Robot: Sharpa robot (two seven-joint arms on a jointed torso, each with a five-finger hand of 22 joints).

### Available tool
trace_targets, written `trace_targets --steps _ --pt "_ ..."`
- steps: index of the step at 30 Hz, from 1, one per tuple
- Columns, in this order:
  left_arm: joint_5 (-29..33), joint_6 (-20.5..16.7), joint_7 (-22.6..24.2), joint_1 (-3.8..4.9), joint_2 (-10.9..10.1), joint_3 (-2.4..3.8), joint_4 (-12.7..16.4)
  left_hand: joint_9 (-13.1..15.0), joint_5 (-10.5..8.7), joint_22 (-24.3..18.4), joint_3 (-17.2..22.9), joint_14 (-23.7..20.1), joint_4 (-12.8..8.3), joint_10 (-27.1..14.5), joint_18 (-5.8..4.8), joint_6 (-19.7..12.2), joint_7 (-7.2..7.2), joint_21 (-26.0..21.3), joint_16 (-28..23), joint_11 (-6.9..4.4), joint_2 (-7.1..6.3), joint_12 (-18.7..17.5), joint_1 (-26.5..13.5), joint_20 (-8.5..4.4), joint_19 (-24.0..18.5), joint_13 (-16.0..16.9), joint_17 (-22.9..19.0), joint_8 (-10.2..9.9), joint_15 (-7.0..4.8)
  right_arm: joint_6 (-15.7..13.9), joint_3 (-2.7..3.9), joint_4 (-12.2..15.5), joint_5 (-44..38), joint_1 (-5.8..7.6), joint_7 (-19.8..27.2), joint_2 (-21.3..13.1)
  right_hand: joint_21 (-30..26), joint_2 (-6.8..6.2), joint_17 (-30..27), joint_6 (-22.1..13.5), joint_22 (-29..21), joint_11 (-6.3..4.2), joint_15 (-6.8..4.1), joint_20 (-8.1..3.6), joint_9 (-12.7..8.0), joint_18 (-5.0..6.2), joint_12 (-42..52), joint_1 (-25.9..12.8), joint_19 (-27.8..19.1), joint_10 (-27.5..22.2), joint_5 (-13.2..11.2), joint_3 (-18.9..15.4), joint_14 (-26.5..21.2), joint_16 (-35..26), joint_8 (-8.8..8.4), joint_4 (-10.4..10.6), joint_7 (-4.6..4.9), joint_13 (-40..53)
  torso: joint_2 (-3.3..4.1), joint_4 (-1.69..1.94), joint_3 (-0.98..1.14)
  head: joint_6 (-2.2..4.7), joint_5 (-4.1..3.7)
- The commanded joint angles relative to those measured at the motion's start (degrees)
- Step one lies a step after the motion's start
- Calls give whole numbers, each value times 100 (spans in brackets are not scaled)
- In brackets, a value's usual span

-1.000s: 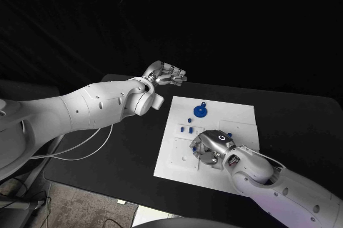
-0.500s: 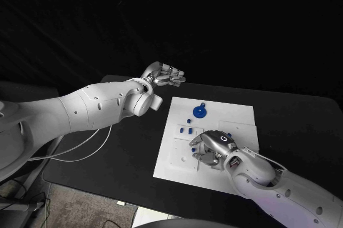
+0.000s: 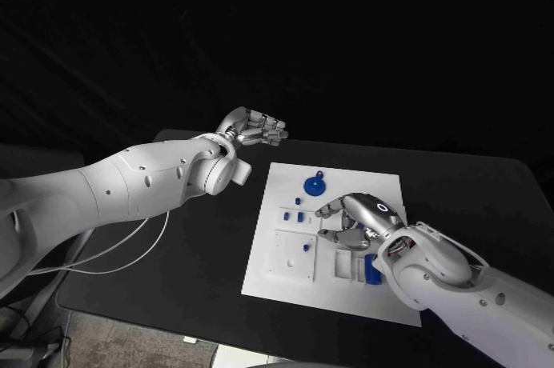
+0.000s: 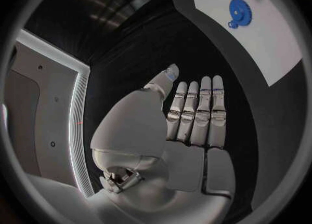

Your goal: Assemble the parts on the task board

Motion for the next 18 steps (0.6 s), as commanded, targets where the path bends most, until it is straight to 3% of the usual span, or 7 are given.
trace_targets --steps 1,4,10,13,15,18 --pt "25 84 40 9 -8 4 16 -4 0 -8 -28 -33 8 -27 89 -5 9 25 -25 12 55 35 18 14 35 -1 -5 -6 10 366 95 78 818 95 87 -158 24 14 27 -5 19 1 -7 -29 -6 -13 19 -44 212 45 65 -65 37 45 -9 4 30 5 -4 -16 -1 62 -107" --pt "25 91 40 8 -7 4 10 -4 0 -8 -28 -33 8 -27 89 -5 9 25 -25 12 55 35 18 14 35 -1 -5 -6 10 586 196 79 1023 214 55 -324 99 59 79 -6 63 8 -4 -34 -6 -31 19 -53 205 34 158 -182 36 105 -9 -23 53 6 -8 -14 4 91 -173" --pt "25 106 40 8 -5 3 12 -4 0 -8 -28 -33 8 -27 89 -5 9 25 -25 12 55 35 18 14 35 -1 -5 -6 10 1183 315 -24 798 386 -134 -523 82 116 78 -6 56 34 22 -9 -4 -40 19 21 182 -109 146 -590 27 96 -4 29 22 5 -1 -7 4 137 -263" --pt "25 112 40 7 -2 3 12 -4 0 -8 -28 -33 8 -27 89 -5 9 25 -25 12 55 35 18 14 35 -1 -5 -6 10 1479 345 -112 542 427 -240 -562 -11 100 29 -162 6 57 53 18 -7 -51 38 285 147 -240 113 -1209 -20 55 -9 262 -52 13 8 1 10 145 -283" --pt "25 115 39 7 1 3 11 -4 0 -8 -28 -33 8 -27 89 -5 9 25 -25 12 55 35 18 14 35 -1 -5 -6 10 1623 354 -158 425 440 -287 -569 -52 19 7 -306 -17 98 76 38 -5 -45 29 337 121 -395 97 -1308 -66 30 -4 347 -112 11 8 9 6 149 -293" --pt "25 117 38 7 4 3 8 -4 0 -8 -28 -33 8 -27 89 -5 9 25 -25 12 55 35 18 14 35 -1 -5 -6 10 1768 363 -212 258 452 -334 -563 -140 -60 -41 -406 -82 136 105 76 -5 -12 42 519 114 -541 56 -1432 -115 13 -6 642 -196 6 7 11 5 150 -302"
